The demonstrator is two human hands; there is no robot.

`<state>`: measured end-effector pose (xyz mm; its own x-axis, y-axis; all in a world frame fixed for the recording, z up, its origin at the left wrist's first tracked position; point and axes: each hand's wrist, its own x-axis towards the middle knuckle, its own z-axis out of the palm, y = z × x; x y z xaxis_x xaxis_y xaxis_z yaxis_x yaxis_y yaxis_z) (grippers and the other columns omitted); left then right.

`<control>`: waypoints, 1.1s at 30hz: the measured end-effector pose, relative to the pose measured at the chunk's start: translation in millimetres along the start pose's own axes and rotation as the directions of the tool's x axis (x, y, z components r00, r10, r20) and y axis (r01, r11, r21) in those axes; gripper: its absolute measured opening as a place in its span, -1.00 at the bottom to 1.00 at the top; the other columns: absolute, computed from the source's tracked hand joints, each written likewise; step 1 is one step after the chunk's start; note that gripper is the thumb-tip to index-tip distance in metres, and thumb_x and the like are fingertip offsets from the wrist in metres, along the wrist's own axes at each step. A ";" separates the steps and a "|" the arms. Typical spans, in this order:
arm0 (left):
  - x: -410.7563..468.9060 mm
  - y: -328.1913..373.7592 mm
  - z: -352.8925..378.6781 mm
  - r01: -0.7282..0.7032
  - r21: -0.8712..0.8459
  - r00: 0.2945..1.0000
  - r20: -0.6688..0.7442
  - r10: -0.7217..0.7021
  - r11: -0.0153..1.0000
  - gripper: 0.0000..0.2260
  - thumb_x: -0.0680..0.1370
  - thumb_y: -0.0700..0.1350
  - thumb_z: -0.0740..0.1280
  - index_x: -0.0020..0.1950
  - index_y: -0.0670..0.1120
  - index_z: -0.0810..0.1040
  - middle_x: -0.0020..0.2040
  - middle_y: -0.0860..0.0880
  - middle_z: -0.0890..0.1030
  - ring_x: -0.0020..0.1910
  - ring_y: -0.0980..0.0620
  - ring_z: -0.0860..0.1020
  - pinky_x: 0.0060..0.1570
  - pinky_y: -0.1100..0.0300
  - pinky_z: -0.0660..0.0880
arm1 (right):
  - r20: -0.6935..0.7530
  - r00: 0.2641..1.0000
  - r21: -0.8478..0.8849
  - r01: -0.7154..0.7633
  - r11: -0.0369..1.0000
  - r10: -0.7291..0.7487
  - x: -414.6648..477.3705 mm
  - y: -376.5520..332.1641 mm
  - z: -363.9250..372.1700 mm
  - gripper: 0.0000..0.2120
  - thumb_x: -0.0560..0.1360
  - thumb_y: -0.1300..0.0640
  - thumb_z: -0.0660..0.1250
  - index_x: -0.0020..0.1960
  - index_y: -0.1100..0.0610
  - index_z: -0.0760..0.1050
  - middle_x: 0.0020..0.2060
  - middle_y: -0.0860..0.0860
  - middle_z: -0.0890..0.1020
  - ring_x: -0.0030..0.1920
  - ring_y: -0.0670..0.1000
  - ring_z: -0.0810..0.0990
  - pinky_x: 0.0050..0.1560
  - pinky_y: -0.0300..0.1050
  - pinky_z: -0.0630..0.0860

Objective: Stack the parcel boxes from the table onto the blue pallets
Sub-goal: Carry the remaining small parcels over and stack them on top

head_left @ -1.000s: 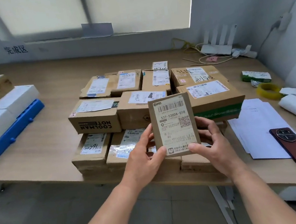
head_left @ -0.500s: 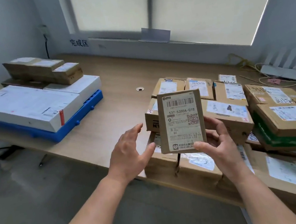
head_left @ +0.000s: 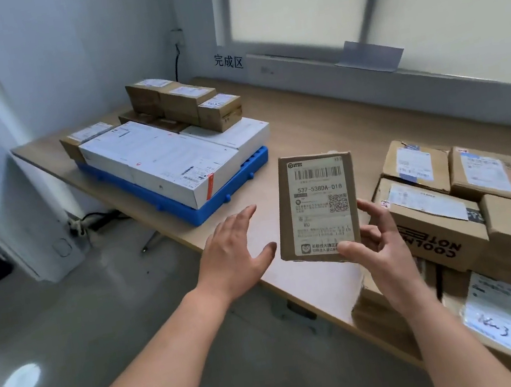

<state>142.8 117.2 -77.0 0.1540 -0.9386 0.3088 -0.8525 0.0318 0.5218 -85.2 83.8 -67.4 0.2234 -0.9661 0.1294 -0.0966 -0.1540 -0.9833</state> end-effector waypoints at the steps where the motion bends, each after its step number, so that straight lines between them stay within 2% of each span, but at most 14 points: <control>1: 3.2 -7.2 -2.7 0.005 0.010 1.000 -0.006 -0.005 1.000 -0.37 0.49 0.12 0.34 0.50 0.03 0.20 0.40 0.04 0.38 0.39 0.06 0.31 0.39 0.08 0.26 | 0.019 1.000 0.010 0.004 1.000 -0.004 7.5 1.7 8.8 -0.37 0.17 -0.03 0.51 0.16 -0.36 0.37 -0.02 0.00 0.66 0.07 0.03 0.64 0.10 0.07 0.58; 4: 16.7 -28.7 -10.7 0.027 0.034 0.999 -0.017 -0.027 0.999 -0.37 0.47 0.10 0.35 0.49 0.00 0.23 0.38 0.03 0.41 0.37 0.04 0.33 0.38 0.06 0.26 | 0.052 0.999 0.049 0.001 0.999 -0.004 31.5 6.4 33.7 -0.40 0.25 0.11 0.47 0.18 -0.30 0.36 -0.02 0.04 0.65 0.05 0.05 0.65 0.01 -0.04 0.62; 7: 36.3 -50.2 -20.5 0.040 0.056 0.998 -0.050 -0.037 0.998 -0.38 0.46 0.11 0.36 0.47 0.01 0.25 0.35 0.04 0.43 0.34 0.03 0.36 0.36 0.08 0.27 | 0.074 0.997 0.089 -0.005 0.996 -0.002 58.4 9.9 55.9 -0.41 0.25 0.13 0.43 0.18 -0.26 0.35 -0.01 0.09 0.63 0.03 0.04 0.64 -0.11 -0.16 0.61; 11: 64.3 -76.0 -36.7 0.059 0.106 0.997 -0.046 -0.054 0.993 -0.37 0.49 0.15 0.33 0.49 0.03 0.20 0.38 0.05 0.39 0.35 0.06 0.33 0.37 0.10 0.24 | 0.097 0.995 0.113 -0.024 0.993 0.013 101.1 14.1 84.5 -0.42 0.31 0.20 0.47 0.16 -0.27 0.36 -0.03 0.07 0.65 0.01 0.04 0.65 -0.13 -0.18 0.60; 17: 109.0 -114.5 -48.1 0.036 0.189 0.999 -0.002 -0.036 0.981 -0.36 0.51 0.15 0.30 0.51 0.02 0.14 0.44 0.07 0.32 0.40 0.08 0.27 0.37 0.14 0.17 | 0.109 0.994 0.131 -0.041 0.990 0.027 156.0 14.6 121.8 -0.43 0.25 0.13 0.42 0.16 -0.28 0.37 -0.03 0.07 0.66 -0.01 0.02 0.67 -0.09 -0.13 0.58; 20: 141.0 -129.1 -44.3 0.025 0.182 1.000 0.007 -0.027 0.983 -0.35 0.51 0.17 0.30 0.51 0.03 0.13 0.45 0.07 0.31 0.41 0.08 0.26 0.38 0.13 0.17 | 0.083 0.996 0.138 -0.034 0.990 0.023 184.5 16.7 130.7 -0.42 0.25 0.12 0.43 0.18 -0.27 0.37 -0.03 0.07 0.67 -0.02 0.02 0.67 -0.08 -0.10 0.58; 29: 227.4 -153.2 -21.2 -0.076 0.165 0.997 0.033 0.072 0.983 -0.35 0.50 0.18 0.30 0.50 0.01 0.16 0.41 0.05 0.35 0.36 0.06 0.31 0.29 0.17 0.24 | -0.037 0.997 0.150 -0.064 0.987 0.070 256.1 27.6 131.3 -0.42 0.24 0.11 0.41 0.20 -0.21 0.36 -0.07 0.06 0.67 -0.12 -0.08 0.67 -0.23 -0.28 0.53; 33: 249.9 -166.9 -17.3 -0.102 0.165 0.994 0.054 0.094 0.981 -0.35 0.51 0.18 0.29 0.51 0.02 0.14 0.41 0.04 0.35 0.36 0.05 0.31 0.30 0.17 0.24 | -0.085 0.990 0.155 -0.094 0.983 0.108 280.6 29.8 138.6 -0.37 0.24 0.08 0.40 0.29 -0.13 0.34 -0.09 0.06 0.67 -0.13 -0.03 0.66 -0.23 -0.20 0.51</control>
<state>332.2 -116.7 -73.2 0.0460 -0.9486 0.3132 -0.9345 0.0699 0.3490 109.0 -163.1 -78.1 0.1280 -0.9912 0.0324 0.0339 -0.0283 -0.9990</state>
